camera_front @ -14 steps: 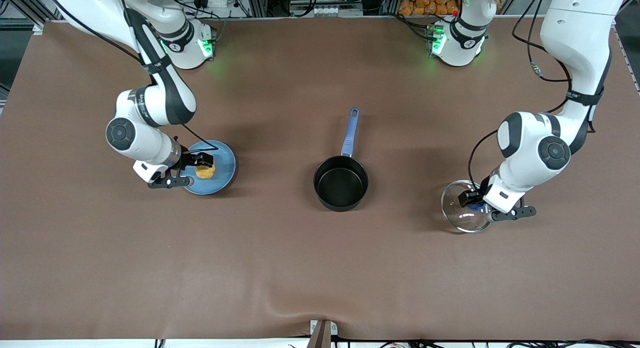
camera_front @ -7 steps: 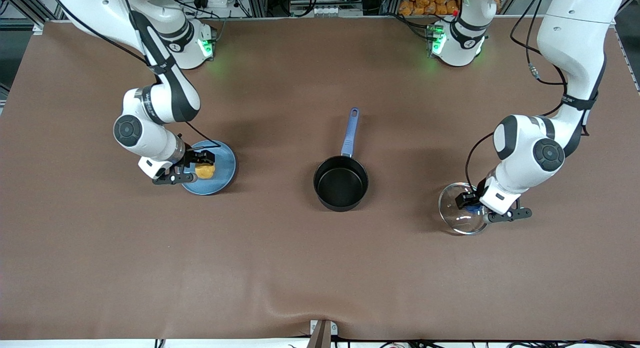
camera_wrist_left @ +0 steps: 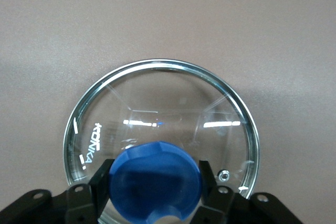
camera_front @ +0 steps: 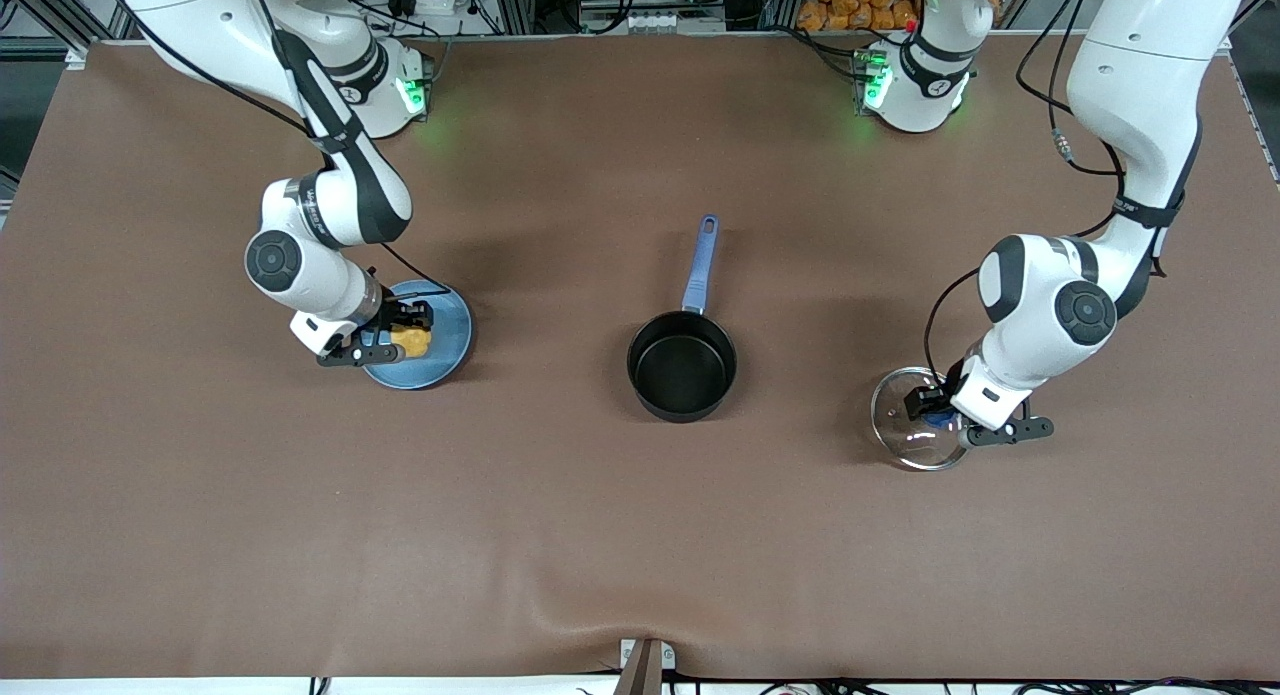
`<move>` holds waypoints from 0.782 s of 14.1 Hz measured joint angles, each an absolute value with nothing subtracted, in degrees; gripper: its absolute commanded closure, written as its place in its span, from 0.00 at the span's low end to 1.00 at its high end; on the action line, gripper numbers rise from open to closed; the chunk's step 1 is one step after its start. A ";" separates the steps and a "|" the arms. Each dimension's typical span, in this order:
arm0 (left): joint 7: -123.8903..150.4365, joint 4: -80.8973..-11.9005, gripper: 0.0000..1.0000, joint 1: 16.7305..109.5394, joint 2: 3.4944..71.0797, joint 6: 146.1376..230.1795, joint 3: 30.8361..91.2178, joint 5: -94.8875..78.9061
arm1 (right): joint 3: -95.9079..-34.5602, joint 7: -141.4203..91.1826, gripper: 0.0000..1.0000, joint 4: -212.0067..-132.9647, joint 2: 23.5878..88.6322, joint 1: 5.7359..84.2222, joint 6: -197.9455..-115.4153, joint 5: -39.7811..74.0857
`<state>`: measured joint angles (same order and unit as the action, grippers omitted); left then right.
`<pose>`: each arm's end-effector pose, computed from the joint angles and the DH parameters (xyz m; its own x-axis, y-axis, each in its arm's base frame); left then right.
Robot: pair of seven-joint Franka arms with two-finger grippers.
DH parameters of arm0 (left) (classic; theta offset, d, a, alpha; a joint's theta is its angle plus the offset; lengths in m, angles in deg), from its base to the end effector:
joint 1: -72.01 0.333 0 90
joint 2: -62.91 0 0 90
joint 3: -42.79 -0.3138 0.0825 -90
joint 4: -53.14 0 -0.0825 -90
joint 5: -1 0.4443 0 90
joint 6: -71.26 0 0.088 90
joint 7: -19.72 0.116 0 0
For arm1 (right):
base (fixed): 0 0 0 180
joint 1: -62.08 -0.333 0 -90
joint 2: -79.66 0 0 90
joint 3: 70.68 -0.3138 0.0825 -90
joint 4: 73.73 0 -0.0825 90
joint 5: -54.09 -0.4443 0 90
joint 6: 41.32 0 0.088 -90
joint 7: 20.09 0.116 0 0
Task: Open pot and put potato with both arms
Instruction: 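Carry the potato over the saucepan while the left gripper releases the lid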
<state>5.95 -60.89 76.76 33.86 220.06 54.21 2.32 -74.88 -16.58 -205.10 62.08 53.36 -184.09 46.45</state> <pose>0.6536 -0.0772 0.1613 0.9866 0.1383 0.0866 0.1289 -0.9860 0.1058 0.5340 0.1249 0.1448 0.9914 0.0560 -0.1182 0.0463 -0.9954 -0.0835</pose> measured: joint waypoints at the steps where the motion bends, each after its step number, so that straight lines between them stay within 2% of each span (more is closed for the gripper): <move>1: 5.95 -60.77 0.01 76.76 33.86 220.19 54.21 2.32 | -74.88 -16.29 1.00 -204.39 62.10 53.34 -183.77 46.45; 3: 5.95 -60.48 0.00 76.76 33.91 220.35 54.19 2.32 | -74.90 -14.74 1.00 -200.55 62.23 53.21 -179.46 46.45; 6: 5.95 -59.99 0.00 76.81 34.77 220.05 54.16 2.32 | -75.03 -8.95 1.00 -188.73 62.59 50.79 -166.42 46.41; 9: 5.95 -59.39 0.00 76.92 38.65 214.99 54.12 2.32 | -75.23 1.41 1.00 -176.39 61.17 45.59 -158.25 46.25; 11: 5.95 -59.15 0.00 77.10 42.80 209.84 54.10 2.32 | -75.34 8.70 1.00 -167.78 56.96 41.71 -155.97 45.74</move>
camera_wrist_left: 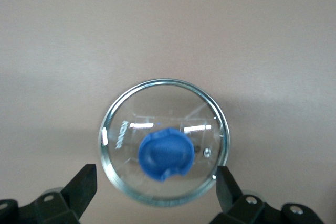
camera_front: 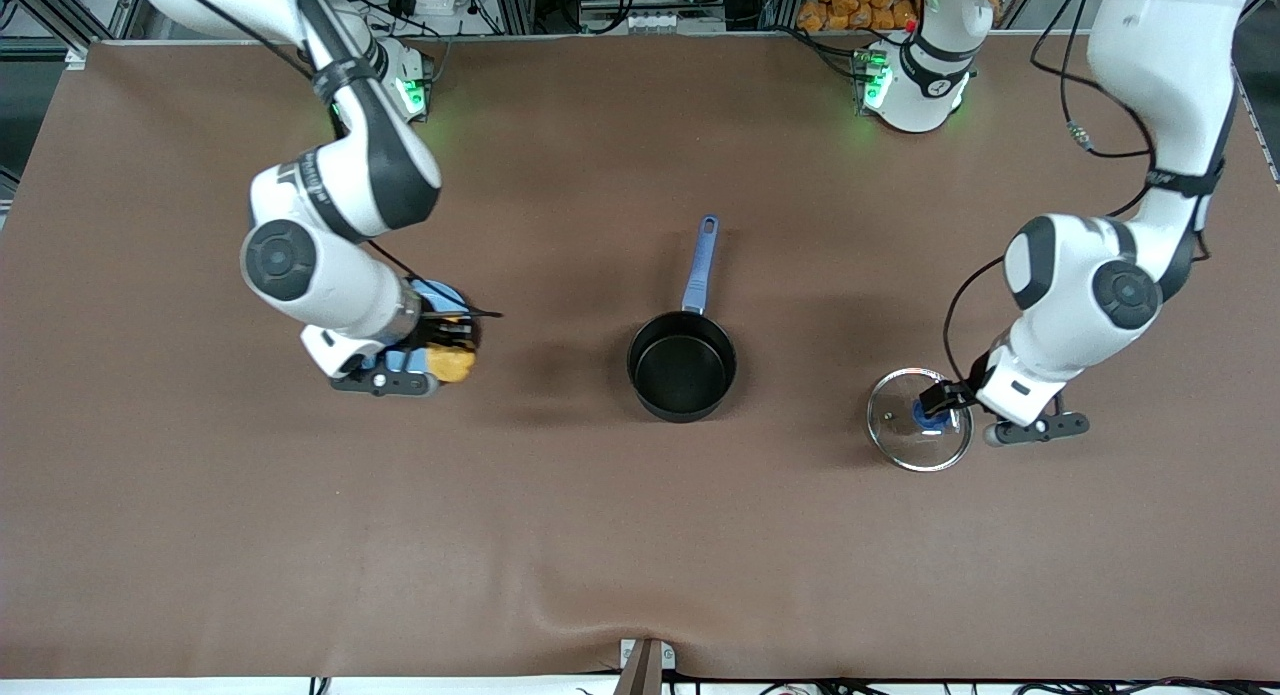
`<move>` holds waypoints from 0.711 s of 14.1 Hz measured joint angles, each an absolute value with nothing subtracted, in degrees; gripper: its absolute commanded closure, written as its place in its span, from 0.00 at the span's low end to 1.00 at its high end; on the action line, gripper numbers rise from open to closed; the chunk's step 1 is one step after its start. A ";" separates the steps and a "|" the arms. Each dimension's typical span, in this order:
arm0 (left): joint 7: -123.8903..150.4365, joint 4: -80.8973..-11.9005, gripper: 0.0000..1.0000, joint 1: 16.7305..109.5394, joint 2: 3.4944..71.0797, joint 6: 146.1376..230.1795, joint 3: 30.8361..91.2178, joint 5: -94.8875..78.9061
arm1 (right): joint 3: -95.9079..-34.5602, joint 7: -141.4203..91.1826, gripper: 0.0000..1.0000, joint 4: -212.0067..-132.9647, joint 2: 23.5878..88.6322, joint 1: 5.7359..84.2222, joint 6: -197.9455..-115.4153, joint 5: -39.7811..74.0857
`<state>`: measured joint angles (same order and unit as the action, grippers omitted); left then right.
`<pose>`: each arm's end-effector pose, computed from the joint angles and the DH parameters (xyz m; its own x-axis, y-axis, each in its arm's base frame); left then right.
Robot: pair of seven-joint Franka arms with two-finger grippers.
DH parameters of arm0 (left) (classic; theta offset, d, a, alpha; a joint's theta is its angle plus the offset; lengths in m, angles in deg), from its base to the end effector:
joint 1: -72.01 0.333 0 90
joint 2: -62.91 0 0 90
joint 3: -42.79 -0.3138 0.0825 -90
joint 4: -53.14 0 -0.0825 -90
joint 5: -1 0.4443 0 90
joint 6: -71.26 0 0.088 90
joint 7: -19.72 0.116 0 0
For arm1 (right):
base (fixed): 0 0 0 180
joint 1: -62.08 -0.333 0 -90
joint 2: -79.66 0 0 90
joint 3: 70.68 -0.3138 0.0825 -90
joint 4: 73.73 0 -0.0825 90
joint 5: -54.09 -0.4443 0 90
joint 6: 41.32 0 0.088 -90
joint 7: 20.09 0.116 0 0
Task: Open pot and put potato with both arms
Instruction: 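Carry the potato over the saucepan while the left gripper releases the lid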
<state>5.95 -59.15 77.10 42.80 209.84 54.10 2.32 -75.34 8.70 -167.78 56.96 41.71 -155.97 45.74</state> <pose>0.6660 -0.0694 0.2591 0.9860 0.1337 0.0994 0.1265 -0.9890 0.0762 0.6458 0.3072 0.3470 0.9854 -0.1265 -0.1136 -0.1401 -0.9827 -0.1210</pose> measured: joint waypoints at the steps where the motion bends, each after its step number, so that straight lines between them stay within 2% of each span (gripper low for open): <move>1: 5.95 -58.95 0.00 77.19 44.99 206.98 54.09 2.32 | -75.35 12.27 1.00 -163.21 53.94 39.64 -155.46 45.20; 3: 5.98 -57.43 0.00 77.34 49.29 199.47 54.09 2.32 | -75.37 17.84 1.00 -154.20 47.37 35.49 -155.43 44.85; 6: 6.10 -50.69 0.00 77.34 54.17 183.25 54.19 2.32 | -75.35 21.77 1.00 -143.84 40.13 30.07 -155.65 44.50; 10: 7.25 -39.74 0.00 77.35 55.30 167.93 54.23 1.28 | -75.26 26.89 1.00 -139.01 34.29 24.42 -160.94 44.39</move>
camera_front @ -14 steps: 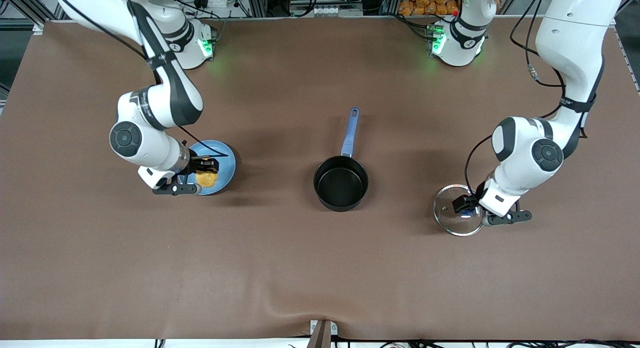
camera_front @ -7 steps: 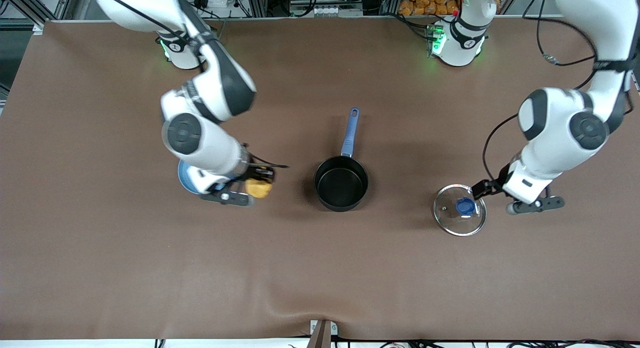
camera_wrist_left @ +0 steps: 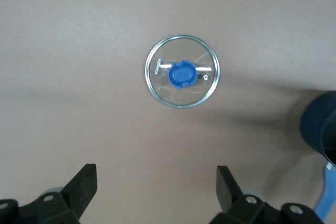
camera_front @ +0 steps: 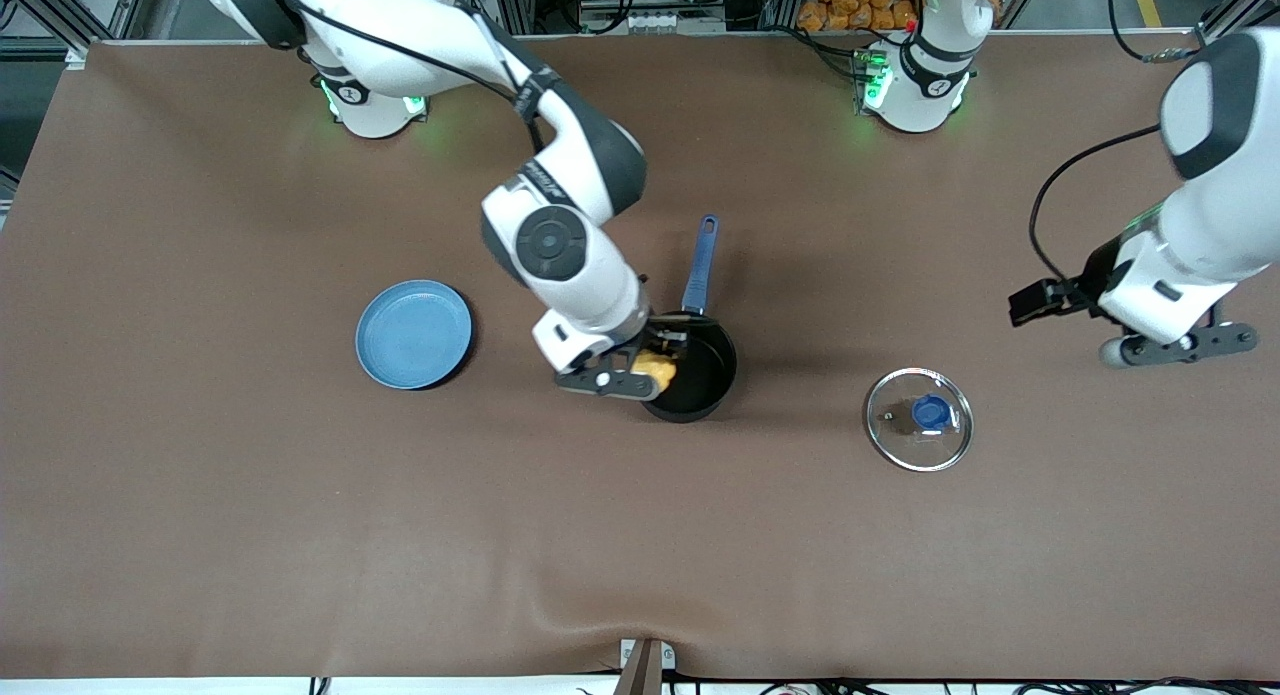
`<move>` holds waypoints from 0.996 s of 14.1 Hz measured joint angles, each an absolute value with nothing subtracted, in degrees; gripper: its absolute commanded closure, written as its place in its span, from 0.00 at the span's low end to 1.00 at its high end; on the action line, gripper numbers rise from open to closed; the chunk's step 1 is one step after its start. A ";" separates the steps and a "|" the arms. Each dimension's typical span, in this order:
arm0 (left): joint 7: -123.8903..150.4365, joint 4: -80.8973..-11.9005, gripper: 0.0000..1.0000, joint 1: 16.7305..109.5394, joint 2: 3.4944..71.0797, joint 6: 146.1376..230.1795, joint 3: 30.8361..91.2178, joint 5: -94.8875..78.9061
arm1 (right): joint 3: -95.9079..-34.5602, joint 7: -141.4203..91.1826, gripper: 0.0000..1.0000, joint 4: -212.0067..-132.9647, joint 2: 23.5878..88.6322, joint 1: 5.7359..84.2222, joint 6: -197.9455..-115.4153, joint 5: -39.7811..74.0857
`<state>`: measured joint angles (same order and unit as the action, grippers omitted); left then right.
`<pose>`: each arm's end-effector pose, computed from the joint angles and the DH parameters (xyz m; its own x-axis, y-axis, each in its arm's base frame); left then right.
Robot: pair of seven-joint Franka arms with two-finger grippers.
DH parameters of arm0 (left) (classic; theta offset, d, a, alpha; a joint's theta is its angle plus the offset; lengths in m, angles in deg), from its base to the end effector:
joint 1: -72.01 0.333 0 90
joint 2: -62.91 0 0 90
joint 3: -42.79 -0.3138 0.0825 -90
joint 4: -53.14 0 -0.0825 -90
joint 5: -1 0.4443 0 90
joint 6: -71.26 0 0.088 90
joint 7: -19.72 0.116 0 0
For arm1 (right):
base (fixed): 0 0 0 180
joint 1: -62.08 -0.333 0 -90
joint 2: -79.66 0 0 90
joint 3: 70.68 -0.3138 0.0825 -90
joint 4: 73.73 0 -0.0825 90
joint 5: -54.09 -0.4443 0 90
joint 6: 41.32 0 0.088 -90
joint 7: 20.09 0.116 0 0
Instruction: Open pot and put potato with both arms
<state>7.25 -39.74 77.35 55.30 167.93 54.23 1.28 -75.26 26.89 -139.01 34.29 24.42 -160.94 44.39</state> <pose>0.6518 -0.0632 0.5134 0.9916 0.1106 -0.0671 0.1113 -0.9938 0.0071 0.6217 0.5522 0.3171 0.9830 -0.1748 -0.0566 -0.1835 -0.9501 -0.2523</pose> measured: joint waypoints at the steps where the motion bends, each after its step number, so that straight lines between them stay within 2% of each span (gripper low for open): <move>1: 7.41 -37.65 0.00 77.36 55.29 165.32 54.21 1.12 | -75.22 27.07 1.00 -138.82 32.96 23.56 -161.77 44.39; 5: 7.52 -31.98 0.00 77.36 55.42 159.14 54.29 1.02 | -75.14 27.91 1.00 -138.59 28.43 21.82 -164.96 44.39; 14: 8.06 -31.63 0.00 77.35 55.38 158.71 54.37 0.83 | -75.02 28.06 1.00 -138.11 24.04 19.44 -166.74 44.39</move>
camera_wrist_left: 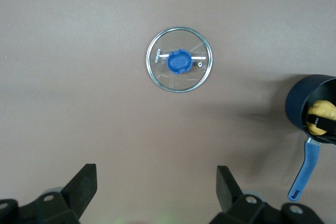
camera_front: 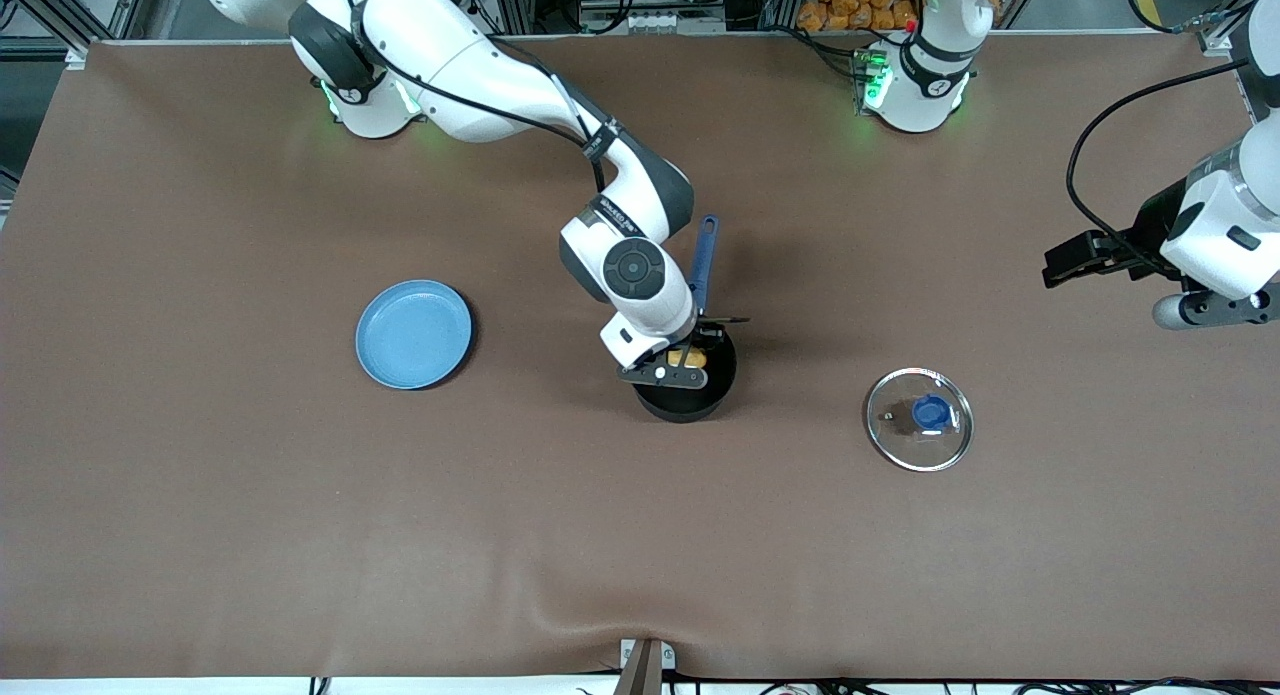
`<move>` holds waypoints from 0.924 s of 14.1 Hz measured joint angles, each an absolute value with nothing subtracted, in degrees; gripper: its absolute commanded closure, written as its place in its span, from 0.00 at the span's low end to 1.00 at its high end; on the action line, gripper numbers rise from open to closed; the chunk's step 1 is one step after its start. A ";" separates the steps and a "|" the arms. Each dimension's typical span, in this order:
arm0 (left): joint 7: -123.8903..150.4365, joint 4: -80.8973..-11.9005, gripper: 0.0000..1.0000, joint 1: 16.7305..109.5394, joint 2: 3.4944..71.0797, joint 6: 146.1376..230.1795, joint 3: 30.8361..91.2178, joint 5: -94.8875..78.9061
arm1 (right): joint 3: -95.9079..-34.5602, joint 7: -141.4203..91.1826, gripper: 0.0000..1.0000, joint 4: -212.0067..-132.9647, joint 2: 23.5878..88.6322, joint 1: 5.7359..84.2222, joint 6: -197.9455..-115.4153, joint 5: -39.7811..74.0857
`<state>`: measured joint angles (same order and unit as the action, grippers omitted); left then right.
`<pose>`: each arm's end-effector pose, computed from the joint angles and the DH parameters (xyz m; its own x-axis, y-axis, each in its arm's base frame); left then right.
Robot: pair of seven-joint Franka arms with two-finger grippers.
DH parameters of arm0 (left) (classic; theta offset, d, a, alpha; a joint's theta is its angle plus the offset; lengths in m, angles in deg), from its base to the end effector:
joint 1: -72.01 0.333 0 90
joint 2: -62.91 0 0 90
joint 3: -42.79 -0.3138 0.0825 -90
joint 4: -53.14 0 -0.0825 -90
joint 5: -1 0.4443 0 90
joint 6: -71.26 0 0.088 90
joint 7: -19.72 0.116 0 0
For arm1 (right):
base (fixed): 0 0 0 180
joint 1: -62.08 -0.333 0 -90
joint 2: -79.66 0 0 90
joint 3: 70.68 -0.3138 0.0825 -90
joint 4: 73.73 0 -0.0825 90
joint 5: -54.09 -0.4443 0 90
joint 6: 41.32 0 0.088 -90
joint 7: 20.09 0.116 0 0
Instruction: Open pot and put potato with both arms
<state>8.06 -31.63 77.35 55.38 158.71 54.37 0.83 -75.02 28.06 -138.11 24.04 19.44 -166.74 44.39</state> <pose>0.6443 -0.0633 0.5765 0.9918 0.0942 -0.0861 0.0956 -0.9953 0.0121 0.5747 0.6000 0.1866 0.9856 -0.1370 -0.0995 -0.1546 -0.9676 -0.1996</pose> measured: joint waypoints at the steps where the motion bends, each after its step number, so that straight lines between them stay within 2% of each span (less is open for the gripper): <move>1: 8.07 -31.63 0.00 77.36 55.38 158.71 54.36 0.81 | -74.99 28.06 1.00 -138.01 23.77 19.36 -167.10 44.39; 3: 8.07 -31.63 0.00 77.38 55.38 158.69 54.31 0.79 | -74.97 28.06 0.96 -137.99 23.41 19.29 -167.64 44.39; 5: 8.10 -31.62 0.00 77.32 55.46 158.69 54.26 0.47 | -74.90 28.06 0.76 -137.99 22.84 19.00 -168.79 44.42; 7: 8.21 -31.76 0.00 76.60 56.09 158.59 53.47 0.00 | -74.74 28.06 0.65 -137.99 22.24 18.86 -169.26 44.81; 8: 8.53 -32.12 0.00 75.83 56.62 158.56 52.63 -0.35 | -74.73 28.06 0.13 -137.98 22.08 18.85 -169.36 45.03; 9: 8.68 -32.89 0.00 74.77 57.34 158.79 51.55 -0.64 | -74.70 28.06 0.00 -137.93 22.08 18.85 -169.36 45.13; 13: 8.94 -41.24 0.00 68.08 63.43 163.99 45.05 -0.78 | -74.22 28.06 0.00 -137.63 22.06 18.86 -169.35 45.23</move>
